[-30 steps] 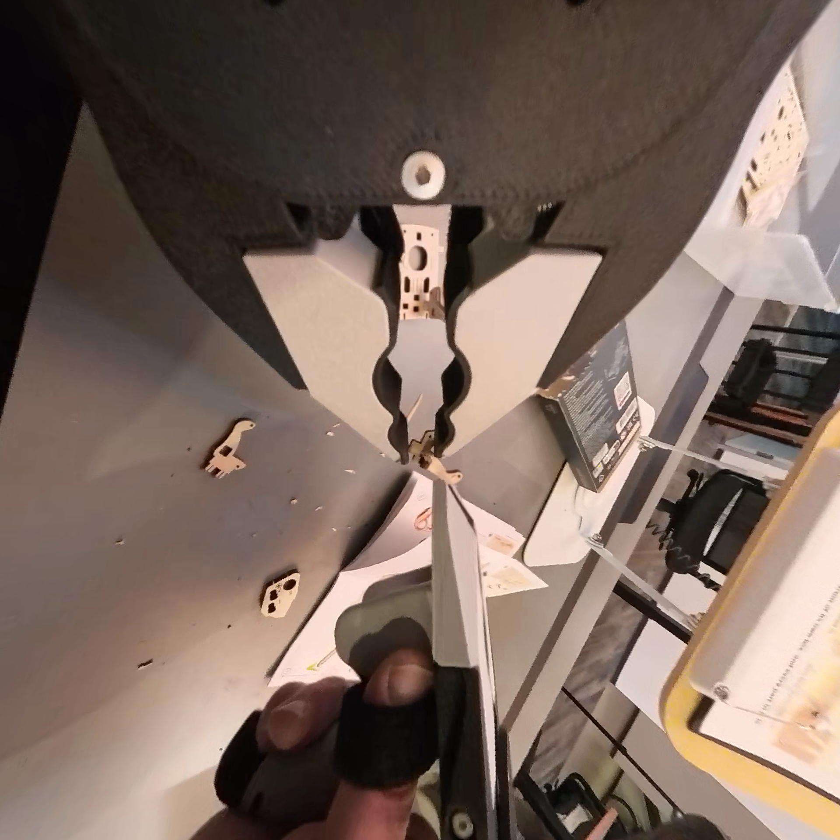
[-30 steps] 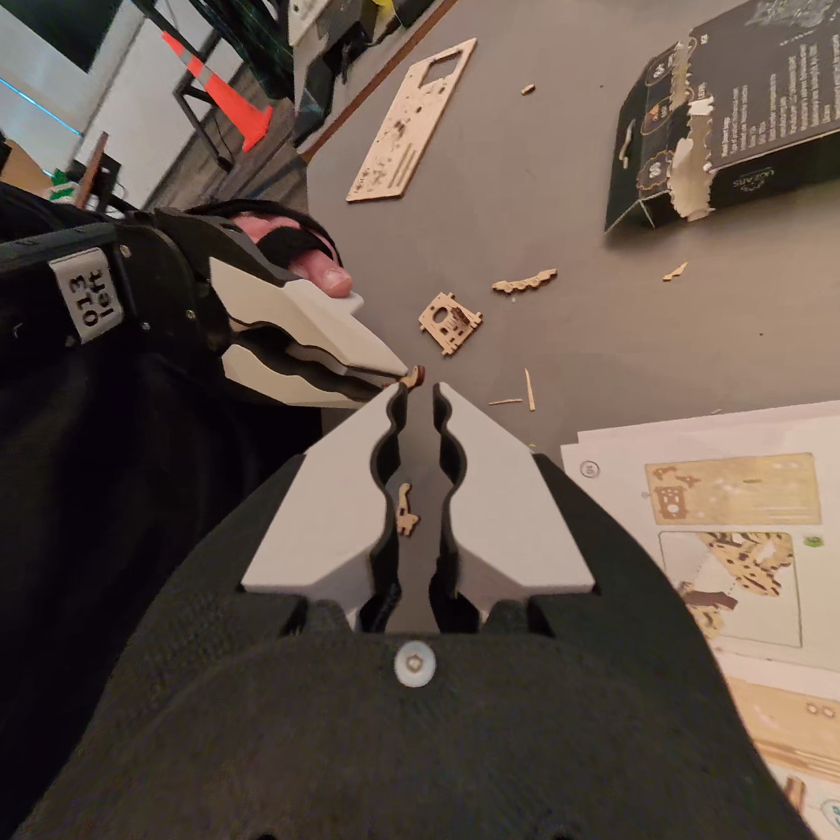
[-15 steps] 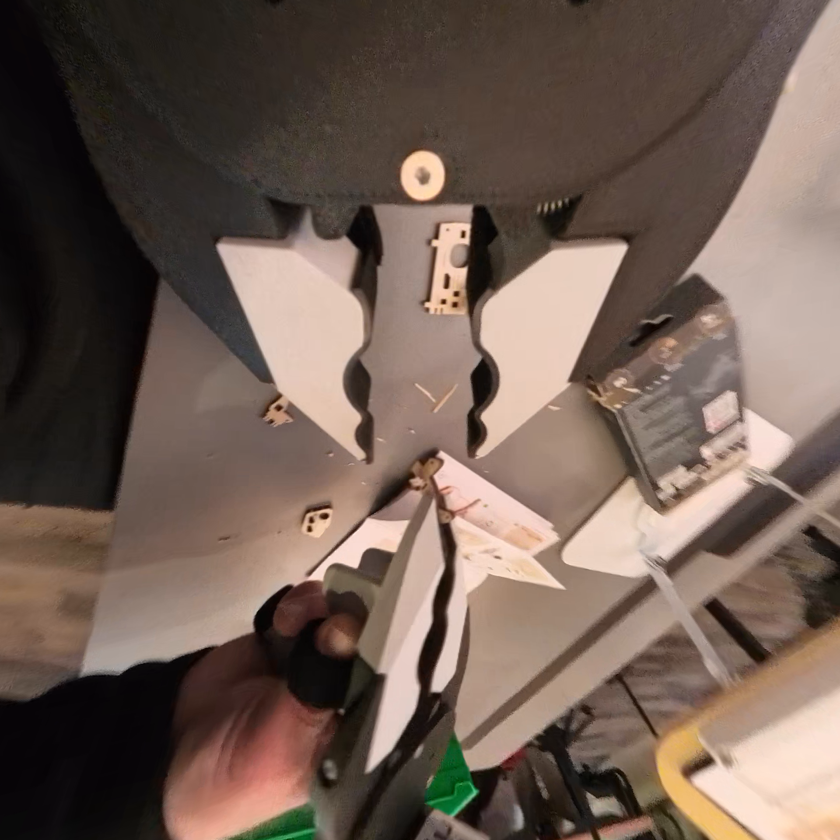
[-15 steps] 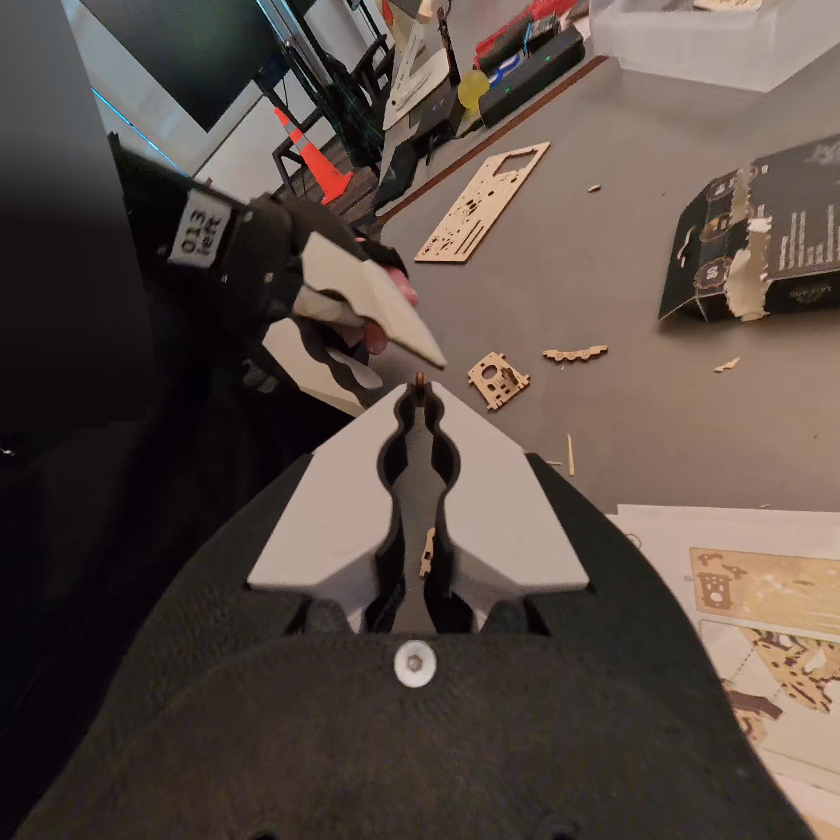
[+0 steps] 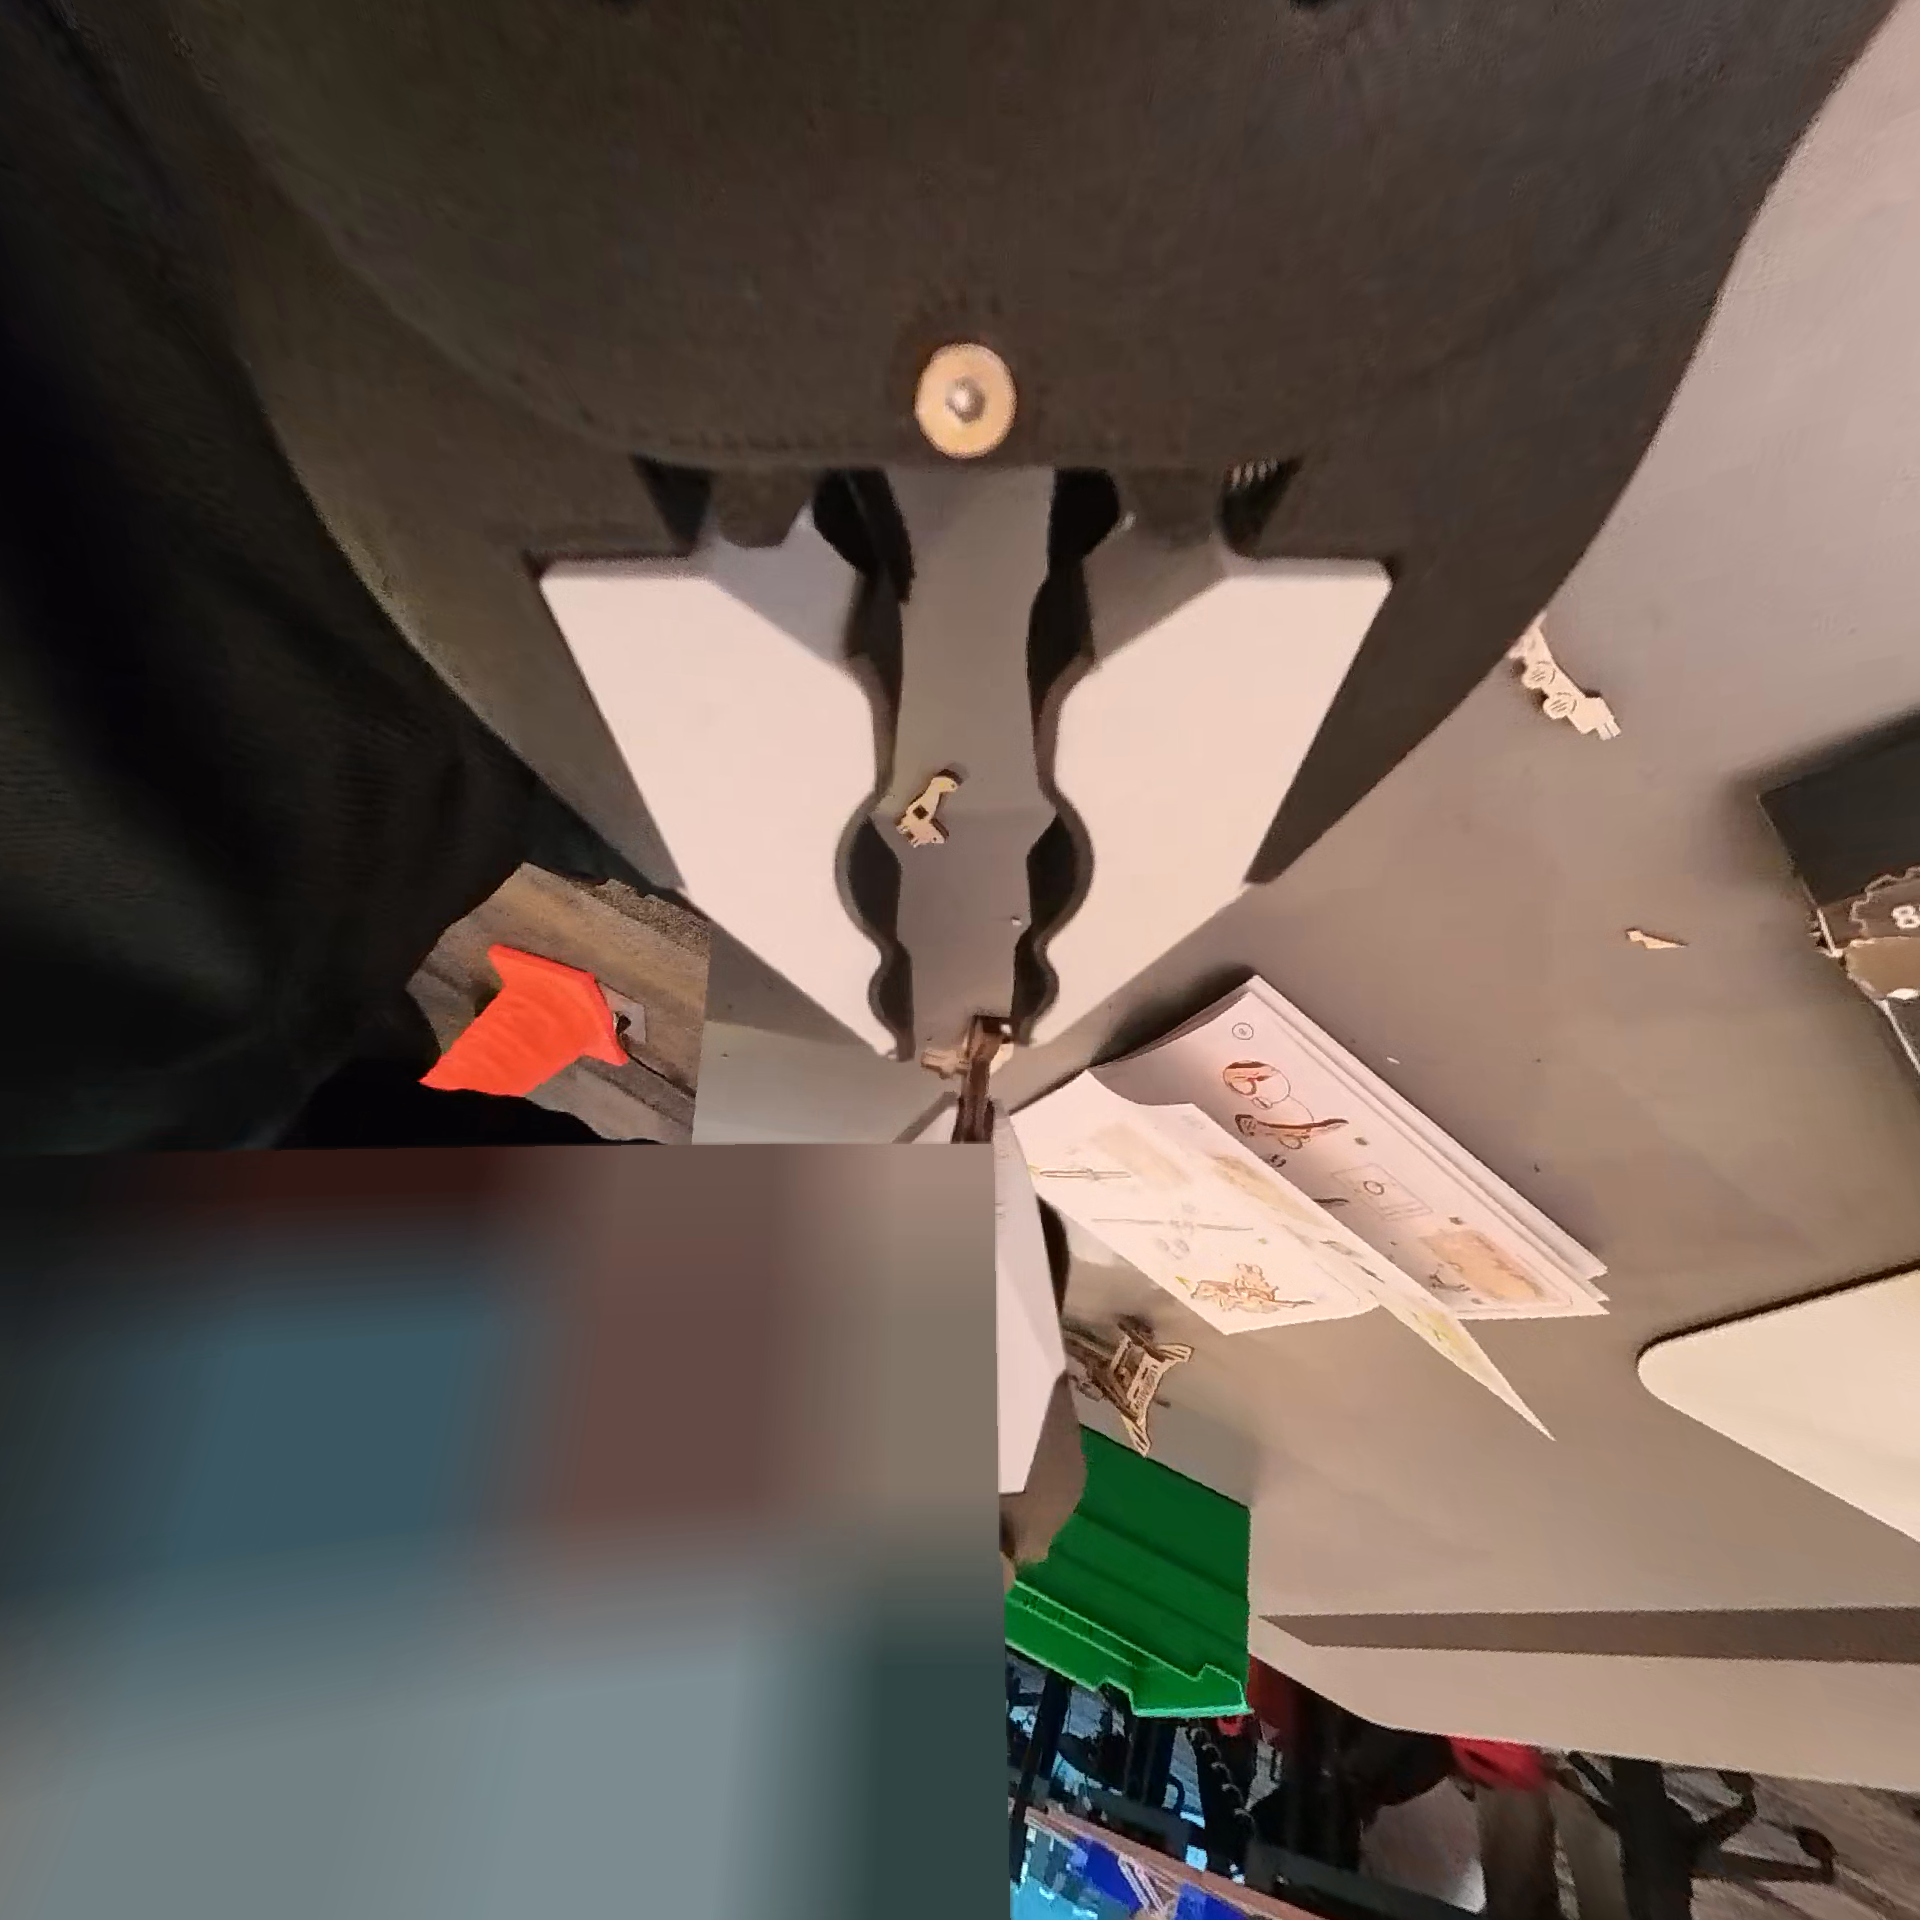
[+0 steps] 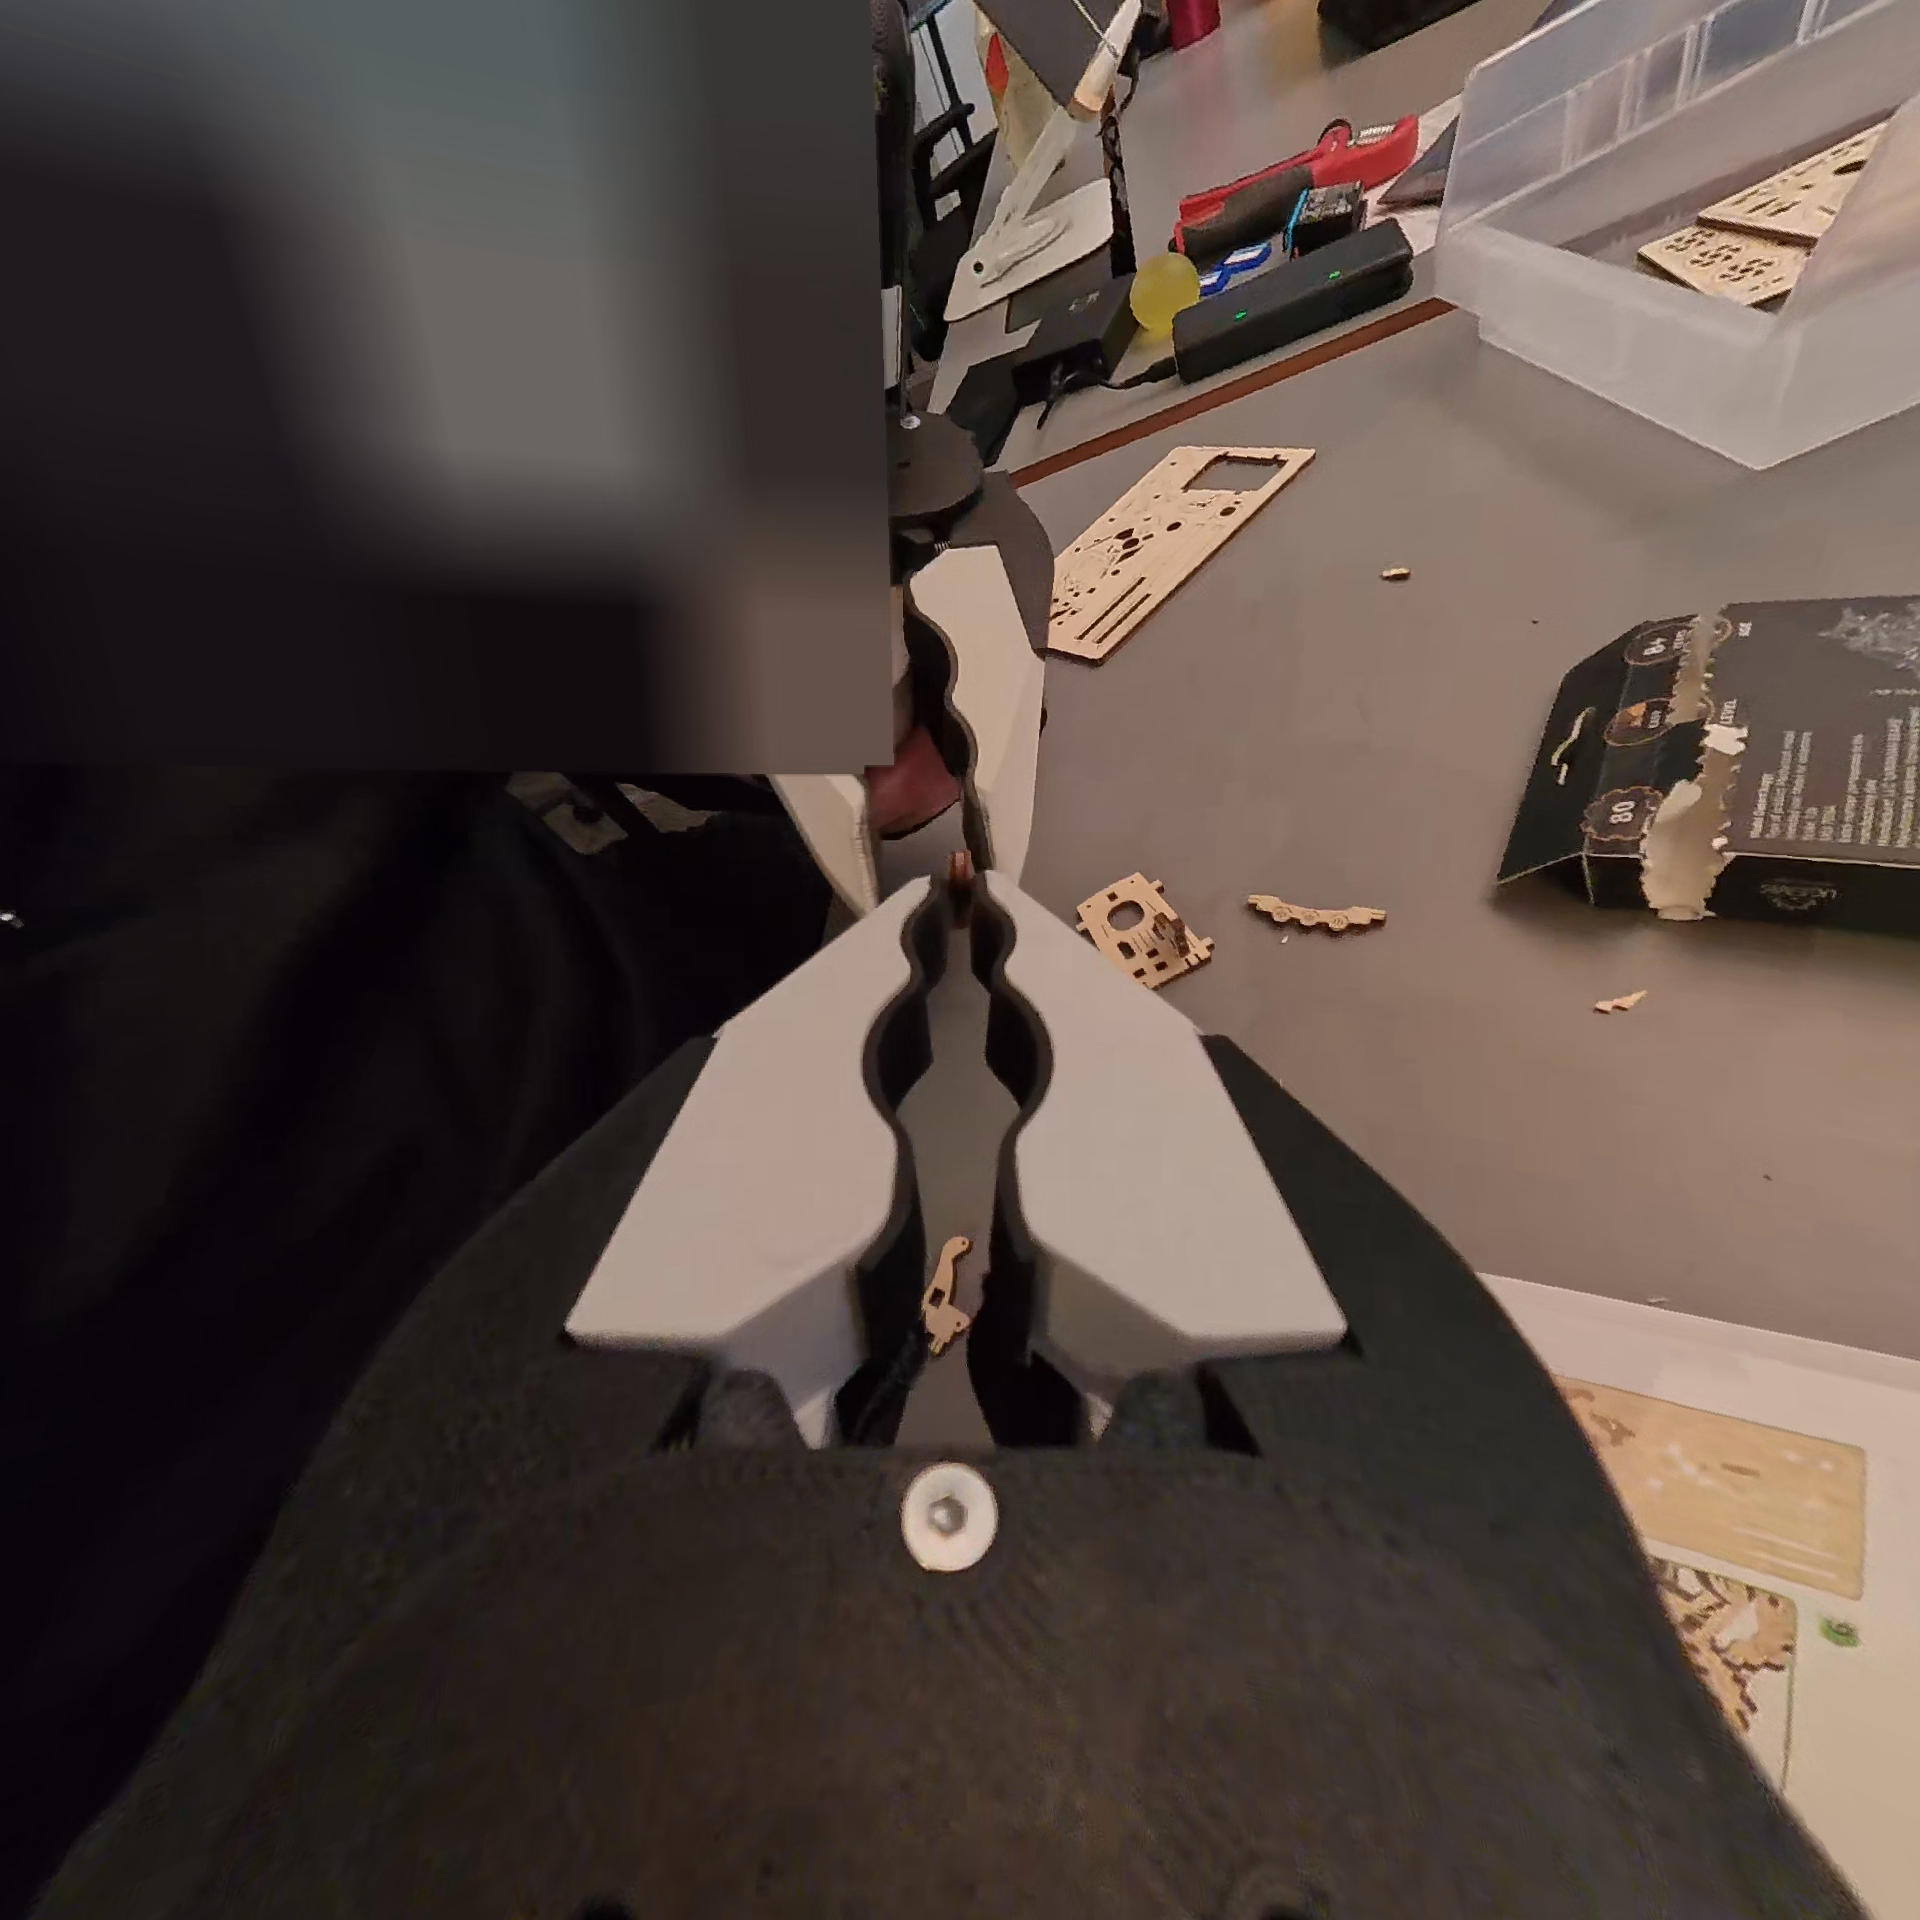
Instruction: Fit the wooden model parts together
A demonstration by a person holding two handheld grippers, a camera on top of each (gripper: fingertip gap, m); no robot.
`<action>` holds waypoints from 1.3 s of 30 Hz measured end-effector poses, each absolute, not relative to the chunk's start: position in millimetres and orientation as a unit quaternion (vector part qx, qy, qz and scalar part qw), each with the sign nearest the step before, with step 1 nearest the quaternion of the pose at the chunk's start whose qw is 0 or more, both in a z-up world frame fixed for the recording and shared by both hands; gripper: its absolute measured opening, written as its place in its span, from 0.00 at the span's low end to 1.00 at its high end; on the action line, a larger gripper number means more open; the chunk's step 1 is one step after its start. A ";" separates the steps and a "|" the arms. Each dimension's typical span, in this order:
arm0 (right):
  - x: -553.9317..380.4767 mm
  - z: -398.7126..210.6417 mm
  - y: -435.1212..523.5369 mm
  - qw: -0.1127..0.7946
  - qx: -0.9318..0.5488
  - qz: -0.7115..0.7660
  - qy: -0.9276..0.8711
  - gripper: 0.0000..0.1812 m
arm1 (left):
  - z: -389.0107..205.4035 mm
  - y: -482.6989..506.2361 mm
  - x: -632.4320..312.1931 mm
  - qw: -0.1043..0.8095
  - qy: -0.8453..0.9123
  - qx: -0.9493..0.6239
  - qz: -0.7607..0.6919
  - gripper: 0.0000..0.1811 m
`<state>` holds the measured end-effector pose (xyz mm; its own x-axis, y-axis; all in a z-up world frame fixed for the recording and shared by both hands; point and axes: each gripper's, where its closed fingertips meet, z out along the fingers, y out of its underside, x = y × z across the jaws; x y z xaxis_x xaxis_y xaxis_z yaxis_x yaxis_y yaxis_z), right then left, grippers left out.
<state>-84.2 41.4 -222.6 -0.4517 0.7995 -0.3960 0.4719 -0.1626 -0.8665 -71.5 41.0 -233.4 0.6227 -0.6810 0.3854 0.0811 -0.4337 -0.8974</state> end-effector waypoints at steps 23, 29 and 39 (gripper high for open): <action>-102.9 -259.3 24.2 0.254 -0.412 0.422 -0.766 0.00 | -284.7 22.8 -128.5 0.455 0.226 -0.843 -0.177 0.26; -119.4 -296.2 22.9 0.312 -0.328 0.292 -0.842 0.00 | -322.4 26.9 -134.2 0.407 0.233 -0.869 -0.158 0.33; -136.0 -316.6 26.2 0.339 -0.277 0.256 -0.862 0.00 | -339.5 34.9 -133.5 0.385 0.258 -0.873 -0.149 0.26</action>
